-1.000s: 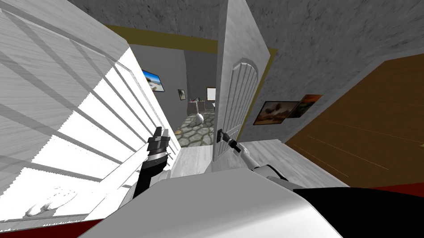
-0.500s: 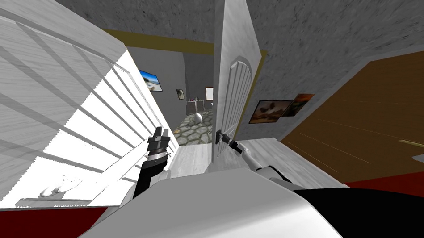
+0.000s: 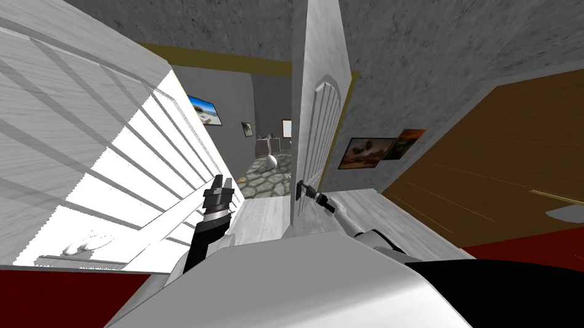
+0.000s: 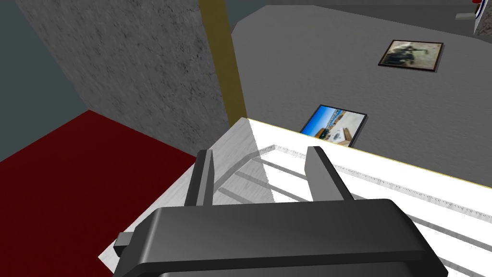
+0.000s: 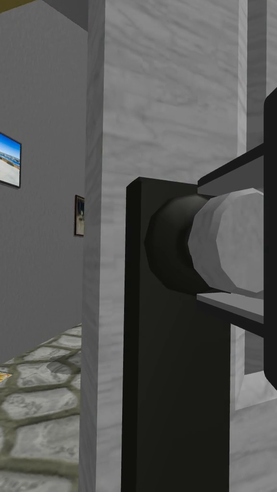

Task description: Pull the door open

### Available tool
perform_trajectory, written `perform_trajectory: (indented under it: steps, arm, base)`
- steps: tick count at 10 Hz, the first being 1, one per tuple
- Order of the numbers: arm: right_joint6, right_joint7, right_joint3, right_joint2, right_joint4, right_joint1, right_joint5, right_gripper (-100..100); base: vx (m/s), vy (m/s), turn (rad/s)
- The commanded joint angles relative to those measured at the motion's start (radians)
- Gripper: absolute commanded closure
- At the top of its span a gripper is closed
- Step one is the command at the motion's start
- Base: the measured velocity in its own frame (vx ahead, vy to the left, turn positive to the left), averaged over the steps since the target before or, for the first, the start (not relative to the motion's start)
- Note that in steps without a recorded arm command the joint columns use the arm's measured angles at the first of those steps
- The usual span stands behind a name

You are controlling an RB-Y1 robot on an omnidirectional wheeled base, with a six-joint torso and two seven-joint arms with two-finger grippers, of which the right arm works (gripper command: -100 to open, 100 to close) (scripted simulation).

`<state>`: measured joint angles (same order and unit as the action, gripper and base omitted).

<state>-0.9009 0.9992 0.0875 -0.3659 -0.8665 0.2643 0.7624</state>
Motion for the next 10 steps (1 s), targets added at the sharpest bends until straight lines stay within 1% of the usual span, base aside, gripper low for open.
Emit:
perform_trajectory:
  steps: [1,2,3,4,5,6,8,9,10]
  arm:
    - [-0.035,0.011,0.007,-0.005,-0.002,-0.01,0.014,100]
    - [-0.046,0.015,0.009,-0.008,-0.005,-0.012,0.019,100]
    - [-0.067,0.024,0.013,-0.013,-0.01,-0.017,0.029,100]
    - [-0.078,0.029,0.014,-0.016,-0.013,-0.019,0.034,100]
    - [-0.098,0.037,0.018,-0.02,-0.019,-0.023,0.044,100]
    - [-0.108,0.041,0.02,-0.023,-0.021,-0.025,0.048,100]
    - [-0.142,0.056,0.026,-0.031,-0.03,-0.032,0.064,100]
    - [-0.123,0.055,0.024,-0.03,-0.044,-0.04,0.06,100]
    - [-0.161,0.057,0.033,-0.034,-0.024,-0.029,0.068,100]
  base:
    - [-0.089,-0.156,-0.008]
    - [-0.08,-0.15,-0.006]
    - [-0.084,-0.161,-0.007]
    - [-0.058,-0.149,0.002]
    - [-0.032,-0.157,0.011]
    - [-0.031,-0.144,0.022]
    - [-0.039,-0.153,0.021]
    - [-0.009,-0.075,0.015]
    - [0.014,-0.015,-0.069]
